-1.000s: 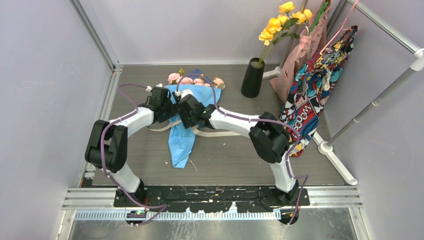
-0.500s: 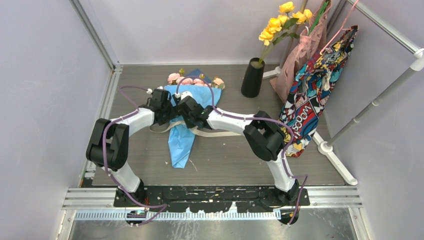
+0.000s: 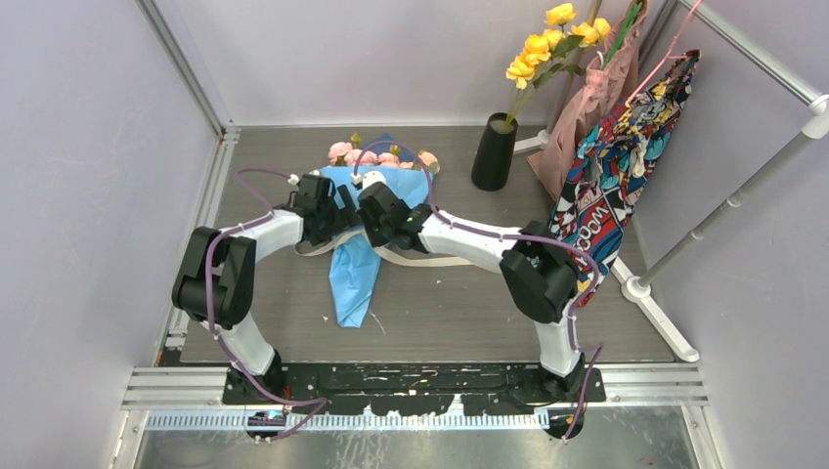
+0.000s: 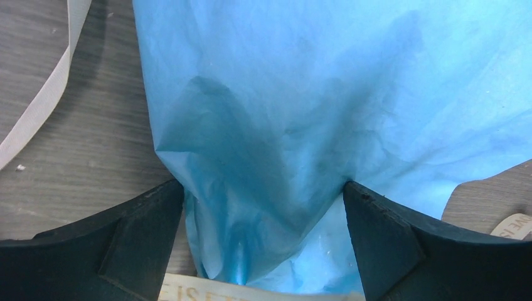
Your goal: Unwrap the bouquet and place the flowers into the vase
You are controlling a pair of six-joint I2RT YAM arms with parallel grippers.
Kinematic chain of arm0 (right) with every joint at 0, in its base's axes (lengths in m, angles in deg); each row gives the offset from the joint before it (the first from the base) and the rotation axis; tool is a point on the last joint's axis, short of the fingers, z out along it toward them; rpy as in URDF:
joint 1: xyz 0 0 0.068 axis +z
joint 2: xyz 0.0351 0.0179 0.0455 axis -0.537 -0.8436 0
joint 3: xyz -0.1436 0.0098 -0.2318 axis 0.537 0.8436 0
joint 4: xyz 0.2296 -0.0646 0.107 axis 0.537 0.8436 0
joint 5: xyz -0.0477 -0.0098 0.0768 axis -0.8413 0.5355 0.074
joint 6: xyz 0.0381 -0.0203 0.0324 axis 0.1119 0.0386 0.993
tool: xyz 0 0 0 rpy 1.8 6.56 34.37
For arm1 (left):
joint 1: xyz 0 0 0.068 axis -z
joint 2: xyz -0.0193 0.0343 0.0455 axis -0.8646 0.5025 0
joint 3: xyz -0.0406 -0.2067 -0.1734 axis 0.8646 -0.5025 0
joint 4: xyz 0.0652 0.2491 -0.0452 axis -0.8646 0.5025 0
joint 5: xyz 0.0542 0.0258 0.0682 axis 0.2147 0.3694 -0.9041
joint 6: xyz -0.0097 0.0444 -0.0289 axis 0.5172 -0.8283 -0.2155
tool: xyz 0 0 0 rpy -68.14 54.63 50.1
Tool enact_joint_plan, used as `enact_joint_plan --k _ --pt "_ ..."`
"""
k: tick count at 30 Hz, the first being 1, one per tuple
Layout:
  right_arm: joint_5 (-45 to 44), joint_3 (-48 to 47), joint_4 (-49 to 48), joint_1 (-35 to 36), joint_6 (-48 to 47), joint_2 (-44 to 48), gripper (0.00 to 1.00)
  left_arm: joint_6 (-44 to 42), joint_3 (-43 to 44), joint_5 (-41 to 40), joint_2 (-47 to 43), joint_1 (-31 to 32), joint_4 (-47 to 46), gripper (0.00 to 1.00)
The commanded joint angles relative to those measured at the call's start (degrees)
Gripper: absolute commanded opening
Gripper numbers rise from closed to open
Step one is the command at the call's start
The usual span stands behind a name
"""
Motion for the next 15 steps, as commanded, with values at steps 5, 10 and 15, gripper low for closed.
enact_joint_plan --k 5,10,15 --pt "-2.05 2.74 -4.22 -0.02 1.17 10.26 0.01 0.11 0.25 0.95 4.61 -1.45 -2.58 1.00" --pt "-3.56 3.73 -3.58 -0.02 0.56 13.29 0.01 -0.05 0.19 0.83 4.71 -1.53 -2.45 1.00" --pt "-5.03 4.46 -2.94 -0.01 0.25 17.74 0.01 -0.14 0.09 0.73 4.78 -1.65 -2.48 1.00"
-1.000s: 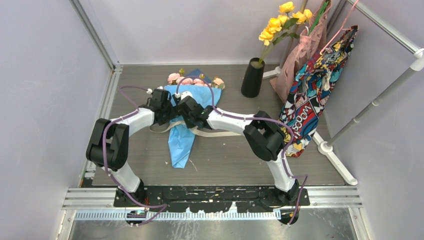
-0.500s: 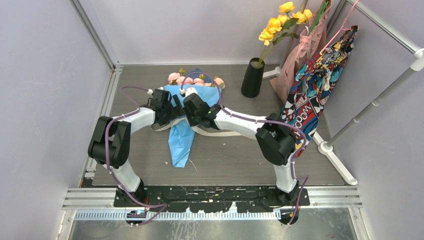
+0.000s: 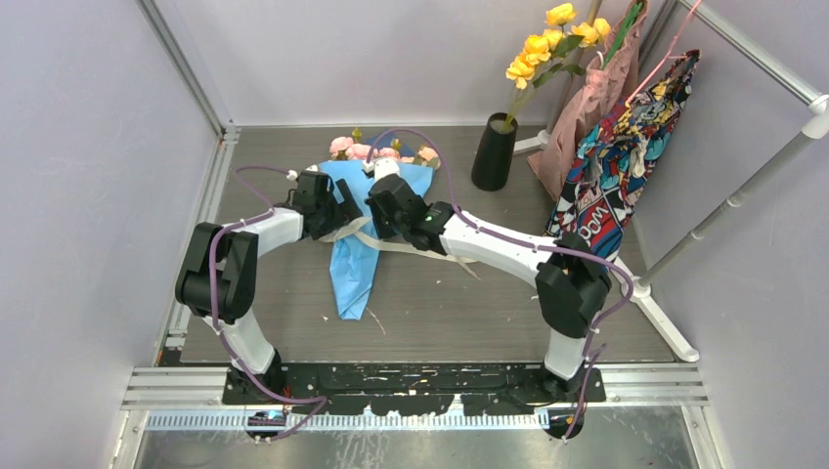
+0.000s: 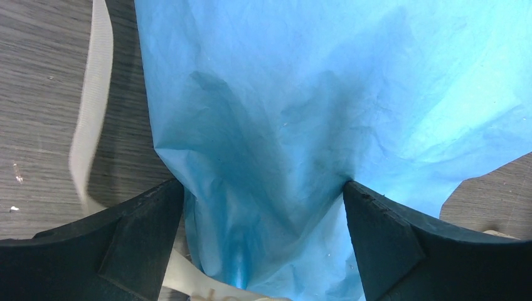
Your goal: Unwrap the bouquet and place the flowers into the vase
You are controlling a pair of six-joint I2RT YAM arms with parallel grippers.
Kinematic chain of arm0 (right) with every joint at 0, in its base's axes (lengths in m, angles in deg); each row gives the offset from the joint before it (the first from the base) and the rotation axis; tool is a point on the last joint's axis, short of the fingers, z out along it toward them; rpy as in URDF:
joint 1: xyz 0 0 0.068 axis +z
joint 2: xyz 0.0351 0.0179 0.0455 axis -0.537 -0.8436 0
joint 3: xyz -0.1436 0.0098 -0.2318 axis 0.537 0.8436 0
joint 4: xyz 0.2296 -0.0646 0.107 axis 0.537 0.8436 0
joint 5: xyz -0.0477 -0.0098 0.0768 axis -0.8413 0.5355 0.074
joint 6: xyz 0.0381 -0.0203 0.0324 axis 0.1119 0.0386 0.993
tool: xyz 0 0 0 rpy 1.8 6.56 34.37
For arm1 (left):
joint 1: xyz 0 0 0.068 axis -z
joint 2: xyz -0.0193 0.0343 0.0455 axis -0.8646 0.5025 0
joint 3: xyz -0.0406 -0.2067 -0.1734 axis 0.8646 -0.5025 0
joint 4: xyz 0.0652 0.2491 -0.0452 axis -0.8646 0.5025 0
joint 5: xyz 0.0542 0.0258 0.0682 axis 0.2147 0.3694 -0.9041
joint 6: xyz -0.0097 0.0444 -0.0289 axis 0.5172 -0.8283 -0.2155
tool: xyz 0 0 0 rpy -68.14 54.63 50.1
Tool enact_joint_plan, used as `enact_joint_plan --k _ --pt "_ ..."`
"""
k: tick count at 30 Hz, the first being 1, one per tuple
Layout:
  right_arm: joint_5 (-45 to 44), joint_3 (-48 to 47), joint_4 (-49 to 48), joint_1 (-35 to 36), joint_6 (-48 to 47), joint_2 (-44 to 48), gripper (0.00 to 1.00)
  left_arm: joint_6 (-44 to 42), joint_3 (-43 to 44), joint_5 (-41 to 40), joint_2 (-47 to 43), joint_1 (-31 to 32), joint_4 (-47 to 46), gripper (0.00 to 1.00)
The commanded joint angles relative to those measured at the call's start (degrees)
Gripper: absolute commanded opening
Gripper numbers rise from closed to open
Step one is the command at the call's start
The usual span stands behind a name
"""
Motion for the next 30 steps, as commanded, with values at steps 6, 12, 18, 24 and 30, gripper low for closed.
enact_joint_plan --k 6,12,18,24,30 --pt "-7.49 -1.52 3.41 -0.10 -2.83 16.14 0.01 -0.59 -2.61 -0.22 1.33 -0.65 1.61 1.00" --pt "-16.44 -3.38 11.65 -2.45 -4.55 30.45 0.01 -1.71 -4.11 -0.61 0.36 -0.67 1.26 1.00" --pt "-17.46 -9.72 20.43 -11.46 -6.92 39.25 0.01 -2.62 -3.97 -0.71 -0.16 -0.70 1.67 1.00" --pt "-20.10 -16.23 25.24 -14.25 -10.59 41.49 0.01 -3.50 -3.59 -1.48 -0.57 -0.70 2.46 1.00" --pt "-13.31 -9.39 23.31 -14.24 -7.14 38.80 0.01 -3.24 -4.22 -0.53 -0.84 -0.69 2.05 1.00"
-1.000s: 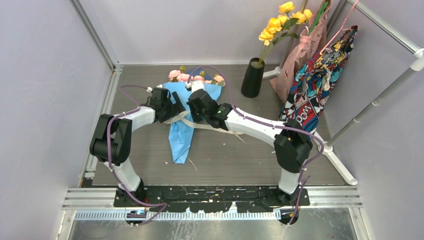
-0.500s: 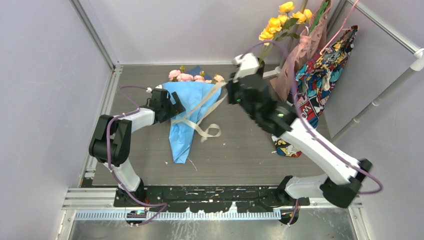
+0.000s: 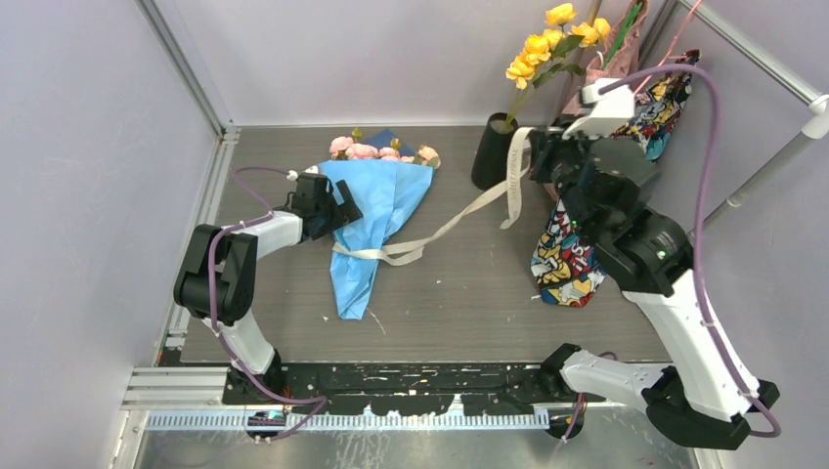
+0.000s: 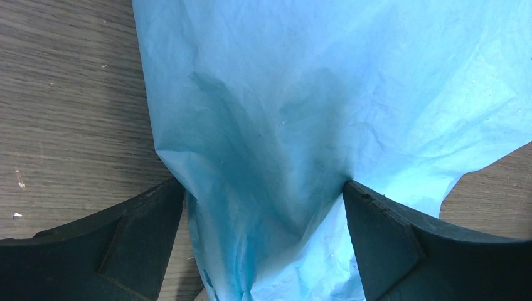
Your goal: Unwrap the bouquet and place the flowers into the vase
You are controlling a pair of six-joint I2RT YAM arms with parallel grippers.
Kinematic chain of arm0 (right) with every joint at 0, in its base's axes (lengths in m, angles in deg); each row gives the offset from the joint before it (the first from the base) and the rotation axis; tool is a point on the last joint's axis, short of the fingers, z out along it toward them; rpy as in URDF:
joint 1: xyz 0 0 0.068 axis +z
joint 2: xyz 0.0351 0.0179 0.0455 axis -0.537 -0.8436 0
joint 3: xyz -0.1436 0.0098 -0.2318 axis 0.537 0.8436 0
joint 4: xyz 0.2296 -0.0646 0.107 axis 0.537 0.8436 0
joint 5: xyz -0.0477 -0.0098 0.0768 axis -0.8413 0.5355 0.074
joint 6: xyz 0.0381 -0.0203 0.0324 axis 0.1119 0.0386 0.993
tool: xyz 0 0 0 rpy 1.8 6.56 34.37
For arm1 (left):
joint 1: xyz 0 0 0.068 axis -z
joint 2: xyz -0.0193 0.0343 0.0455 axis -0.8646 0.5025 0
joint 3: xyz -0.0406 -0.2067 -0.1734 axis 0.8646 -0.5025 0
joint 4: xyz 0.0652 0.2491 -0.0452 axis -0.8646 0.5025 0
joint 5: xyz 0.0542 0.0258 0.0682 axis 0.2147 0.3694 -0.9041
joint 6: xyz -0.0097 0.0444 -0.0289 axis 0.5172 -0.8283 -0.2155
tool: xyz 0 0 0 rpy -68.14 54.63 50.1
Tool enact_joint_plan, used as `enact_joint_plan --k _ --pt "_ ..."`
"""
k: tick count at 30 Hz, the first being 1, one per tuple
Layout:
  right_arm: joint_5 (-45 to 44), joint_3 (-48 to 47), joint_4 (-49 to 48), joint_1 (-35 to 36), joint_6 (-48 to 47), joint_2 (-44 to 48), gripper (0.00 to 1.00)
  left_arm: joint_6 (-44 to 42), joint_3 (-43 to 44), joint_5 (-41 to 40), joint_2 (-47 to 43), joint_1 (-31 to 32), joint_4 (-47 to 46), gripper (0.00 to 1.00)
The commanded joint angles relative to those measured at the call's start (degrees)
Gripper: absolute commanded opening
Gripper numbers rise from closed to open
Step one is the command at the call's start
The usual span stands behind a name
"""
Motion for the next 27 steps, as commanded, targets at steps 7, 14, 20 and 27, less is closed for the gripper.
enact_joint_plan --k 7,14,20,27 --pt "14.64 19.30 -7.57 0.04 8.88 -10.83 0.01 -1.97 -3.13 -0.64 -2.47 -0.61 5.58 1.00" --pt "14.75 26.60 -13.28 7.36 11.34 -21.73 0.02 -2.16 -3.07 -0.36 -3.80 -0.57 6.26 1.00" --pt "15.93 27.51 -15.45 11.96 12.73 -31.06 0.67 -2.19 -3.56 0.06 -4.52 -0.60 6.20 1.00" --pt "17.37 23.90 -16.08 14.77 12.59 -37.65 0.76 -2.31 -3.74 0.14 -4.19 -0.61 6.33 1.00"
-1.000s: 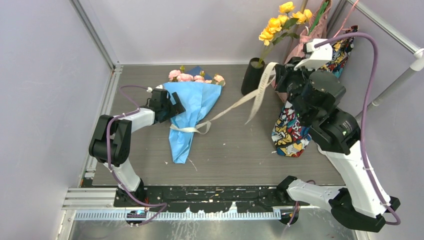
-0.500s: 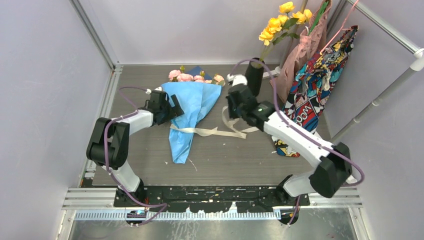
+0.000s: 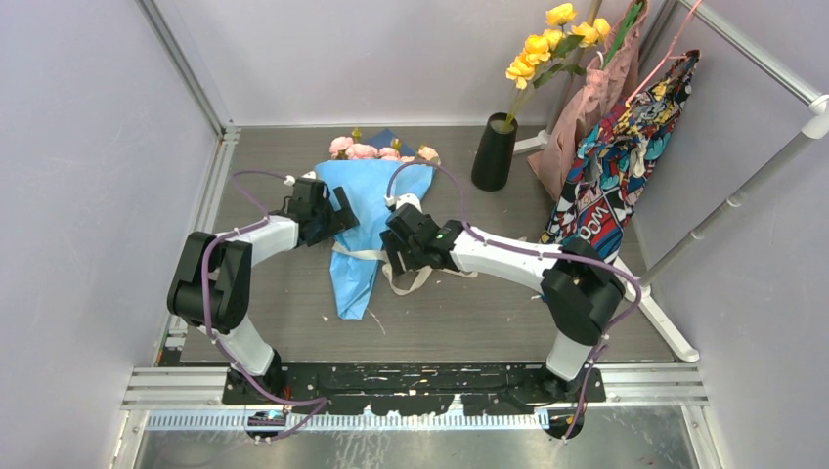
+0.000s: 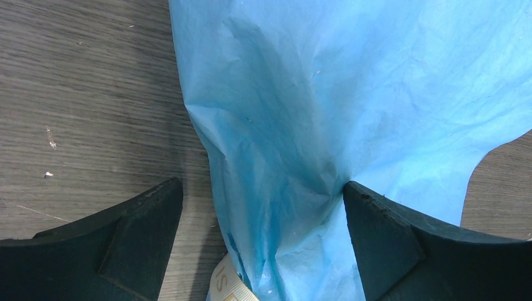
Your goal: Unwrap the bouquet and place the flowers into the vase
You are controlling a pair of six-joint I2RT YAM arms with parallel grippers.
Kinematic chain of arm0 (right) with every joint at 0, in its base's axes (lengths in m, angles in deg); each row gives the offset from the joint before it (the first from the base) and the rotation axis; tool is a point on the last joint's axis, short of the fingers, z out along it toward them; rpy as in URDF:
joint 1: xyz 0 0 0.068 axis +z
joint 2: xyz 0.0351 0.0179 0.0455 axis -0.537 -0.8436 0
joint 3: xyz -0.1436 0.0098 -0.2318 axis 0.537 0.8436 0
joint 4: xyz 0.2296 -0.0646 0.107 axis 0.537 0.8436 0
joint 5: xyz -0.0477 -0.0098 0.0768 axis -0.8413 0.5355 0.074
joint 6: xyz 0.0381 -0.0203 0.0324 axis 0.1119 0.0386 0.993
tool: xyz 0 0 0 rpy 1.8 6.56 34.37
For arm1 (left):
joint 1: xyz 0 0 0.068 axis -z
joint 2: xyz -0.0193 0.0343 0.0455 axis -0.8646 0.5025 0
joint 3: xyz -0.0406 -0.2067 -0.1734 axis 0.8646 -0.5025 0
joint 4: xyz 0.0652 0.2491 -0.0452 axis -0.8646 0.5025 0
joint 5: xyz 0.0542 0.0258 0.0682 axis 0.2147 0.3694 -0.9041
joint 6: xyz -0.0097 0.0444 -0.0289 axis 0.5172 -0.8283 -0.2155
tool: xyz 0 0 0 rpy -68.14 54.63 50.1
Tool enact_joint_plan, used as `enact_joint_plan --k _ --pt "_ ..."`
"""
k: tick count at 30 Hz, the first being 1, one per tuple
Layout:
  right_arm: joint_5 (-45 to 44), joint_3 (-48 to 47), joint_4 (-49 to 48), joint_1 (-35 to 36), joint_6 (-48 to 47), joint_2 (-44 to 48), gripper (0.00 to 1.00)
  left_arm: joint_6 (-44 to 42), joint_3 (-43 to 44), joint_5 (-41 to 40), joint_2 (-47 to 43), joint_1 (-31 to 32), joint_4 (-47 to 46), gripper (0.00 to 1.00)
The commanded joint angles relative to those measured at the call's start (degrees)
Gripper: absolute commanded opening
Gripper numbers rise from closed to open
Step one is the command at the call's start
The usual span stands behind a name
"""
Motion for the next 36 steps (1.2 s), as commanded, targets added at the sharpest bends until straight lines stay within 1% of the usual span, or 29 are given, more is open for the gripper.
enact_joint_plan --k 1,5,12,15,17,21,24,25,26,27,28,31,36 --pt "0.73 -4.16 -3.05 1.64 0.51 -2.01 0.75 -1.11 -1.22 0.12 -0.81 -0.35 3.28 1.00" --pt "0.37 -6.63 -3.03 3.16 0.04 -4.22 0.75 -1.47 -1.51 -0.23 -0.58 -0.35 3.23 1.00" --pt "-1.73 -9.92 -3.87 3.14 -1.40 -9.17 0.73 -1.78 -1.40 -0.11 -0.35 -0.35 3.28 1.00" --pt "-2.06 -10.10 -4.83 2.31 -0.80 -10.97 0.71 -2.16 -1.53 -0.56 -0.49 -0.36 3.57 1.00" --pt "-0.72 -9.05 -6.84 0.83 0.16 -11.66 0.69 -2.27 -1.66 -0.82 -0.60 -0.35 3.49 1.00" --pt "0.15 -9.09 -8.10 -2.21 0.83 -13.64 0.58 -2.17 -1.49 -0.21 -0.40 -0.35 3.39 1.00" --pt "0.04 -9.34 -8.39 -3.41 0.97 -13.95 0.40 -2.33 -1.57 -0.36 -0.39 -0.35 3.43 1.00" --pt "-0.20 -9.26 -8.49 -3.55 0.91 -13.71 0.33 -2.40 -1.58 -0.48 -0.42 -0.32 3.44 1.00" --pt "-0.71 -9.13 -8.55 -3.73 0.92 -13.21 0.14 -2.50 -1.66 -0.57 -0.32 -0.30 3.46 1.00" --pt "-1.24 -9.10 -8.40 -3.72 0.93 -12.52 0.03 -2.49 -1.73 -0.66 -0.32 -0.32 3.48 1.00" --pt "-1.59 -8.91 -8.01 -3.76 1.01 -11.50 0.01 -2.50 -1.75 -0.57 -0.35 -0.35 3.46 1.00" --pt "-3.32 -7.79 -7.36 -3.77 0.49 -6.94 0.01 -2.45 -1.99 -0.61 -0.27 -0.35 3.19 1.00" --pt "-6.57 -5.19 -5.93 -6.24 -0.13 4.83 0.01 -2.23 -1.93 0.08 0.30 -0.35 2.84 1.00"
